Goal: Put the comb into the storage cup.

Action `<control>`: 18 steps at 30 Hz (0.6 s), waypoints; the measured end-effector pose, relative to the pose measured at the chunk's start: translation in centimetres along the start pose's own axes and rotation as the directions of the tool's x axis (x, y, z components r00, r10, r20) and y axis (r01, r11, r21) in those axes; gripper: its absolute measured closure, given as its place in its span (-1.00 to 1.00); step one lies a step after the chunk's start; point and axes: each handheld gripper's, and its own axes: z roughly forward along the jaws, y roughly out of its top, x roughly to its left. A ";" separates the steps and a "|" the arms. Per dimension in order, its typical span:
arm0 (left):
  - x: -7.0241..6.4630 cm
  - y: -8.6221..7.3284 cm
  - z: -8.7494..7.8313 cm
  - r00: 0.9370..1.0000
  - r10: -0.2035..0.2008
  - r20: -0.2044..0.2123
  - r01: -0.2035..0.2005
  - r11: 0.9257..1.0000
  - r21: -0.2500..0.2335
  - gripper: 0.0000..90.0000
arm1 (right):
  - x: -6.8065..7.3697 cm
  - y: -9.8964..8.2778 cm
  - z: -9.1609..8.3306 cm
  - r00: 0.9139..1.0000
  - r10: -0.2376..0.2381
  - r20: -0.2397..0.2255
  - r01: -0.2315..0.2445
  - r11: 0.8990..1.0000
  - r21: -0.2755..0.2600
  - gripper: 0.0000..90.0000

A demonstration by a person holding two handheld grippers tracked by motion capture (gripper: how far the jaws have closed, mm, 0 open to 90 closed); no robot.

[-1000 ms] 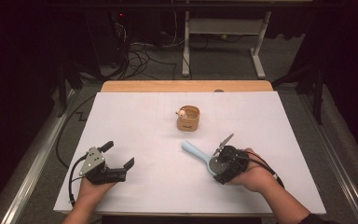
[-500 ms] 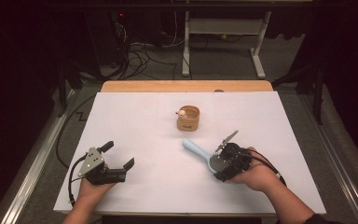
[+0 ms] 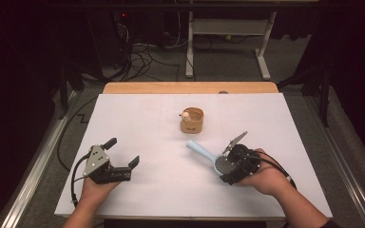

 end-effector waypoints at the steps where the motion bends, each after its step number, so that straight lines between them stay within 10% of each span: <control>1: 0.1 0.2 0.2 1.000 0.002 -0.002 -0.002 1.000 0.002 -1.00 | 0.0 0.0 -0.1 1.000 -0.003 -0.002 0.003 1.000 -0.001 -0.53; 11: 0.2 0.8 3.2 0.999 -0.039 -0.001 0.039 0.999 0.003 -1.00 | 0.4 1.0 -1.1 1.000 -0.026 0.003 0.026 1.000 -0.004 -0.53; 18: -0.8 -0.1 3.9 1.000 0.010 -0.021 -0.009 0.999 0.041 -1.00 | 0.9 1.8 -1.1 0.999 -0.048 -0.010 0.048 0.999 -0.012 -0.53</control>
